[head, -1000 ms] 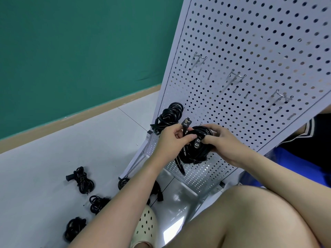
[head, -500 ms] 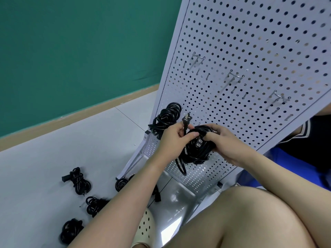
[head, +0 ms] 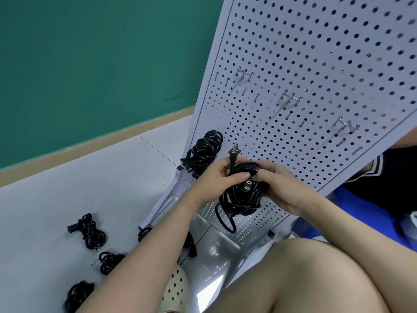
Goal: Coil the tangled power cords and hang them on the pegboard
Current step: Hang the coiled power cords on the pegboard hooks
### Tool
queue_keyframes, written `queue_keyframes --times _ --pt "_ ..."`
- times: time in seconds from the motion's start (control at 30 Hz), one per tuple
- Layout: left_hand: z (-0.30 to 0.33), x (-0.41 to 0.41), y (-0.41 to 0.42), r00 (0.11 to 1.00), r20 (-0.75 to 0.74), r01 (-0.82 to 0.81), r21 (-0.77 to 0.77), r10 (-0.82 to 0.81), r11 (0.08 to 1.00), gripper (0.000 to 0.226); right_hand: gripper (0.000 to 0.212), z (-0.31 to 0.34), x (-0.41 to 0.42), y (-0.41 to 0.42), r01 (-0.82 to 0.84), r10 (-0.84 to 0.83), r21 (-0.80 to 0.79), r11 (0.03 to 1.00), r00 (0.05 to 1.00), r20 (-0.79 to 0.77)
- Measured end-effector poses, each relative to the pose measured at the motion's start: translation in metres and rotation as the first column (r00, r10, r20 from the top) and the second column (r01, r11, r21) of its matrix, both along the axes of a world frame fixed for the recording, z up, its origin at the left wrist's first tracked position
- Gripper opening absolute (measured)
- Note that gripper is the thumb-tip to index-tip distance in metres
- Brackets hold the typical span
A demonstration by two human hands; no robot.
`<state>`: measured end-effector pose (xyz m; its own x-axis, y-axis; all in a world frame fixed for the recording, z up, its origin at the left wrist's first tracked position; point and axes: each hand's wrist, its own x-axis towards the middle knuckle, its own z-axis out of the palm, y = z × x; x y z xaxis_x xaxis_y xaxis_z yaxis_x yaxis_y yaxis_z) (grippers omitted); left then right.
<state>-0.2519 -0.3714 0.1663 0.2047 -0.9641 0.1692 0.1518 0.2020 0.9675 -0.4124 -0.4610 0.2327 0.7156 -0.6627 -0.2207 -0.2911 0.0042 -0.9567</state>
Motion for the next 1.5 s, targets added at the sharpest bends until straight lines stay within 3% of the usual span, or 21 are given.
queue_keyframes --times 0.3,0.47,0.67,0.87,1.03,1.33,1.5 --pt "-0.005 -0.005 -0.006 0.997 -0.07 0.042 -0.008 -0.042 0.999 0.046 0.046 0.0 0.0 -0.003 0.017 -0.025 -0.135 0.991 0.998 -0.057" --pt "0.001 -0.003 -0.009 0.994 0.088 0.062 -0.012 -0.061 0.998 0.04 0.037 0.006 -0.004 0.0 -0.009 0.005 -0.135 0.991 0.999 -0.032" --pt "0.008 -0.002 -0.011 0.969 0.246 0.04 -0.028 -0.032 0.999 0.029 0.043 0.008 -0.003 0.004 -0.028 0.025 -0.142 0.989 0.999 -0.02" --pt "0.008 0.005 -0.007 0.983 0.179 0.043 -0.047 -0.034 0.998 0.031 0.038 0.007 -0.005 0.002 -0.022 0.014 -0.194 0.981 0.999 -0.044" --pt "0.002 0.017 -0.007 0.986 0.122 0.11 0.027 -0.112 0.994 0.053 0.034 0.009 -0.006 -0.001 -0.044 0.036 -0.194 0.98 0.998 -0.047" --pt "0.0 0.006 -0.008 0.994 0.108 0.028 0.025 -0.03 0.999 0.045 0.043 0.008 -0.003 -0.009 -0.052 0.028 -0.246 0.968 0.995 -0.1" --pt "-0.002 0.006 -0.007 0.994 0.113 0.0 0.034 -0.004 0.999 0.036 0.042 0.005 -0.001 -0.012 -0.079 0.061 -0.165 0.983 0.992 -0.109"
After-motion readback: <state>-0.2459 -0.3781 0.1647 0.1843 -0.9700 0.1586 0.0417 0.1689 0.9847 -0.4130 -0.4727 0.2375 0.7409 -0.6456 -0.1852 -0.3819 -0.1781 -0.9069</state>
